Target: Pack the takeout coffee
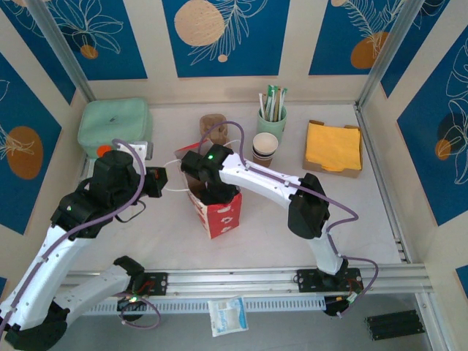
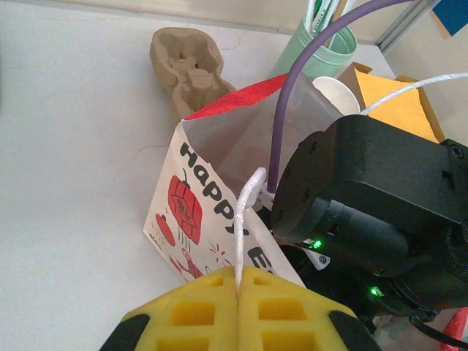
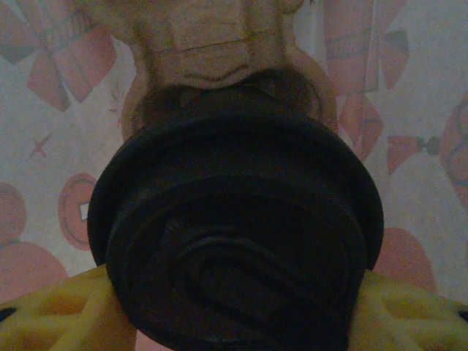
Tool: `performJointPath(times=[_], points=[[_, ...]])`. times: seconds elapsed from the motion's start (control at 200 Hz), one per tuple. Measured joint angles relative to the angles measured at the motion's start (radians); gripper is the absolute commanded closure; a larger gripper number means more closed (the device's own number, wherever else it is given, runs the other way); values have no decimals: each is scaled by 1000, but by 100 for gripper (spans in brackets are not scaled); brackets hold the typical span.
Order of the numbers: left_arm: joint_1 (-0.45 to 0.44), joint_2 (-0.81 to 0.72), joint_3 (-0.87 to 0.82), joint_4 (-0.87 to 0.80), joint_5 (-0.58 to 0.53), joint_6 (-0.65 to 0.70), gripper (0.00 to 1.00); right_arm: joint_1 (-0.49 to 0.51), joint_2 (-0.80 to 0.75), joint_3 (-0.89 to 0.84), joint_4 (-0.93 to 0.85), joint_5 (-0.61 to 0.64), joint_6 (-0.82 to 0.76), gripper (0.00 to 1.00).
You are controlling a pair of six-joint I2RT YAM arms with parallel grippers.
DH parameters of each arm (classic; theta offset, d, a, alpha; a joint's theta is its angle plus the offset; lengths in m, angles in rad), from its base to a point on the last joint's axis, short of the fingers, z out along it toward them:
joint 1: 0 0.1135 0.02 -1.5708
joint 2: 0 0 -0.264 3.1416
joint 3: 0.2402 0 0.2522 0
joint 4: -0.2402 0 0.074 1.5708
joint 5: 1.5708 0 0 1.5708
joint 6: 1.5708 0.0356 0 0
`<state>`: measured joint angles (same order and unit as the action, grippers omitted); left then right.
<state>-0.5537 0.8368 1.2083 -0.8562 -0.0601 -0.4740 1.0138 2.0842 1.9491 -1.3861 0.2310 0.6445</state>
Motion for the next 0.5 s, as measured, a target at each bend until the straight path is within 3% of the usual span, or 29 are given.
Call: performJointPath(times=[0.495], points=[[0, 0, 0, 0, 0, 0, 100, 0, 1, 1, 0, 0, 0, 40]])
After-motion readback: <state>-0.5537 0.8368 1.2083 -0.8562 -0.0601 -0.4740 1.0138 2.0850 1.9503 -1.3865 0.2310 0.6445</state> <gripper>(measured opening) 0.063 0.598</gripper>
